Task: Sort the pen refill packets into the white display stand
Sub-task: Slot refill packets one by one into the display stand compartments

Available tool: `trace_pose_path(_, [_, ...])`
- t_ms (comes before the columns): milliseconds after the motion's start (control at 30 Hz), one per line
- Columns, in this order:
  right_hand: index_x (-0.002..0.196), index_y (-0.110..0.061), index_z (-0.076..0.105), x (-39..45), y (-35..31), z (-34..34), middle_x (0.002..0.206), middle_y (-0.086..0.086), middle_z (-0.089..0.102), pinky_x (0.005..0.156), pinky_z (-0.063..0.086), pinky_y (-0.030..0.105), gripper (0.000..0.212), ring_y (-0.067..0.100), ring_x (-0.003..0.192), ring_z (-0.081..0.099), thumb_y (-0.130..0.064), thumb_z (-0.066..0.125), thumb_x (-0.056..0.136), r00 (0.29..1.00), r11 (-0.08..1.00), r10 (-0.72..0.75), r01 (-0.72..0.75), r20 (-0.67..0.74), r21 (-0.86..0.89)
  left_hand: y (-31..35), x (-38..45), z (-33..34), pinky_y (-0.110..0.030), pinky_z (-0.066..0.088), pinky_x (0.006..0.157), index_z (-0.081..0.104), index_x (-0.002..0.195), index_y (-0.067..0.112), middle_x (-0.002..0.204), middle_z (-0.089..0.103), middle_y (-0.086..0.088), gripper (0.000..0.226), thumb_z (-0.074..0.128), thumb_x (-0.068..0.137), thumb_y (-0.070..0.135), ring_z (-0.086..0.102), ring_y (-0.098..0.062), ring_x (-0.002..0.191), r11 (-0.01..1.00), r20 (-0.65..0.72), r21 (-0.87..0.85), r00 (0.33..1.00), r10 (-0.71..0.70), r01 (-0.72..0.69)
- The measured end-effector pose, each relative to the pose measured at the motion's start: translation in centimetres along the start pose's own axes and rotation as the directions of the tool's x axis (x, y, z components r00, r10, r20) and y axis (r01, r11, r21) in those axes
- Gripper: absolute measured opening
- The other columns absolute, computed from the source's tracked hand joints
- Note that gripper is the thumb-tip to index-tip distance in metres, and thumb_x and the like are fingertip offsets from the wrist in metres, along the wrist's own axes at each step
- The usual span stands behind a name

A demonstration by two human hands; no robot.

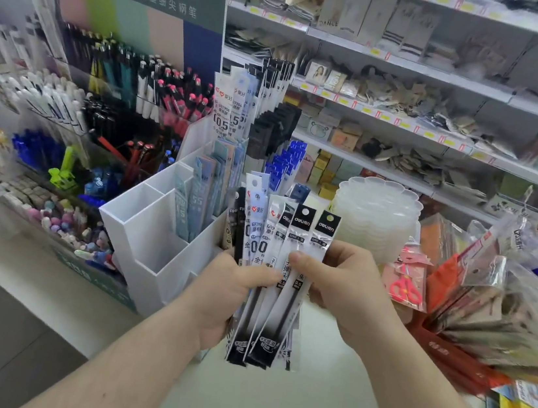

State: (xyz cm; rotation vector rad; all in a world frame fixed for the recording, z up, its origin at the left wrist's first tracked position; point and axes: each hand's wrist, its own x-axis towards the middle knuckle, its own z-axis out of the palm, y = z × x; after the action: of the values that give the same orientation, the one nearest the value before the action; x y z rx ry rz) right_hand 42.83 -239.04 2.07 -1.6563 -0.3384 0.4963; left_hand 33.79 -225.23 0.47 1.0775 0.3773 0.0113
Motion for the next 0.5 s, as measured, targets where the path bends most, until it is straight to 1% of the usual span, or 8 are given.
trace_pose_path(100, [0.081, -0.007, 0.073, -0.23, 0.11, 0.2, 0.064, 0.005, 0.067, 0.044, 0.035, 0.022, 0.005, 0.017, 0.045, 0.044, -0.004, 0.073, 0.086, 1.0, 1.0, -0.009, 0.009, -0.006, 0.007, -0.36, 0.04, -0.07, -0.043, 0.059, 0.076, 0.067, 0.118, -0.001, 0.107, 0.072, -0.023, 0.029, 0.058, 0.091, -0.004, 0.071, -0.036, 0.096, 0.998, -0.006, 0.055, 0.999, 0.039, -0.039])
trace_pose_path(200, [0.078, -0.013, 0.072, -0.5, 0.11, 0.49, 0.062, 0.0, 0.067, 0.044, 0.037, 0.022, 0.01, 0.014, 0.044, 0.046, -0.006, 0.074, 0.086, 0.999, 0.999, -0.035, 0.035, -0.019, -0.004, -0.42, 0.11, -0.02, -0.046, 0.057, 0.085, 0.071, 0.112, 0.004, 0.105, 0.075, -0.017, 0.026, 0.063, 0.089, -0.004, 0.072, -0.033, 0.098, 0.99, -0.053, 0.117, 0.995, 0.085, -0.078])
trace_pose_path(300, [0.078, -0.013, 0.073, -0.59, 0.25, 0.86, 0.066, 0.001, 0.071, 0.044, 0.039, 0.021, 0.009, 0.01, 0.046, 0.049, -0.007, 0.078, 0.082, 0.996, 0.998, -0.062, 0.06, -0.059, -0.03, -0.51, 0.11, 0.18, -0.043, 0.058, 0.083, 0.074, 0.102, 0.009, 0.101, 0.076, -0.013, 0.023, 0.067, 0.086, -0.006, 0.073, -0.03, 0.096, 0.99, -0.078, 0.115, 0.993, 0.088, -0.078])
trace_pose_path(333, [0.078, -0.013, 0.074, -0.57, 0.35, 0.91, 0.069, 0.002, 0.073, 0.045, 0.039, 0.023, 0.009, 0.011, 0.049, 0.051, -0.006, 0.078, 0.082, 0.996, 0.998, -0.058, 0.056, -0.07, -0.028, -0.56, 0.11, 0.24, -0.043, 0.058, 0.082, 0.075, 0.1, 0.01, 0.1, 0.076, -0.014, 0.023, 0.067, 0.085, -0.006, 0.074, -0.03, 0.095, 0.992, -0.082, 0.102, 0.994, 0.078, -0.07])
trace_pose_path(400, [0.081, -0.014, 0.076, -0.51, 0.49, 0.88, 0.079, 0.005, 0.076, 0.051, 0.045, 0.031, 0.01, 0.022, 0.061, 0.06, -0.004, 0.076, 0.083, 0.997, 0.999, -0.039, 0.04, -0.063, 0.002, -0.66, 0.07, 0.27, -0.044, 0.058, 0.083, 0.074, 0.103, 0.009, 0.102, 0.076, -0.015, 0.024, 0.066, 0.086, -0.005, 0.073, -0.032, 0.096, 0.997, -0.078, 0.063, 0.996, 0.051, -0.046])
trace_pose_path(433, [0.083, -0.013, 0.076, -0.48, 0.57, 0.84, 0.084, 0.008, 0.077, 0.057, 0.052, 0.041, 0.009, 0.031, 0.069, 0.067, -0.004, 0.075, 0.085, 0.998, 0.999, -0.027, 0.029, -0.054, 0.026, -0.7, 0.04, 0.25, -0.046, 0.057, 0.086, 0.073, 0.106, 0.008, 0.105, 0.075, -0.016, 0.025, 0.066, 0.086, -0.004, 0.072, -0.033, 0.098, 0.999, -0.069, 0.042, 0.997, 0.036, -0.033])
trace_pose_path(467, [0.085, -0.011, 0.077, -0.51, 0.58, 0.79, 0.088, 0.01, 0.077, 0.067, 0.056, 0.052, 0.01, 0.04, 0.079, 0.071, -0.002, 0.073, 0.086, 0.999, 0.998, -0.013, 0.016, -0.047, 0.053, -0.72, 0.04, 0.21, -0.047, 0.056, 0.089, 0.072, 0.109, 0.006, 0.107, 0.074, -0.017, 0.027, 0.066, 0.084, -0.002, 0.071, -0.034, 0.101, 1.0, -0.056, 0.022, 0.998, 0.02, -0.019])
trace_pose_path(500, [0.087, -0.01, 0.077, -0.6, 0.55, 0.76, 0.09, 0.011, 0.077, 0.077, 0.056, 0.058, 0.011, 0.043, 0.087, 0.072, 0.0, 0.071, 0.086, 0.999, 0.996, 0.003, 0.001, -0.041, 0.084, -0.77, 0.03, 0.16, -0.048, 0.055, 0.09, 0.071, 0.11, 0.006, 0.108, 0.074, -0.018, 0.03, 0.067, 0.082, 0.0, 0.071, -0.035, 0.102, 1.0, -0.045, 0.005, 0.999, 0.006, -0.006])
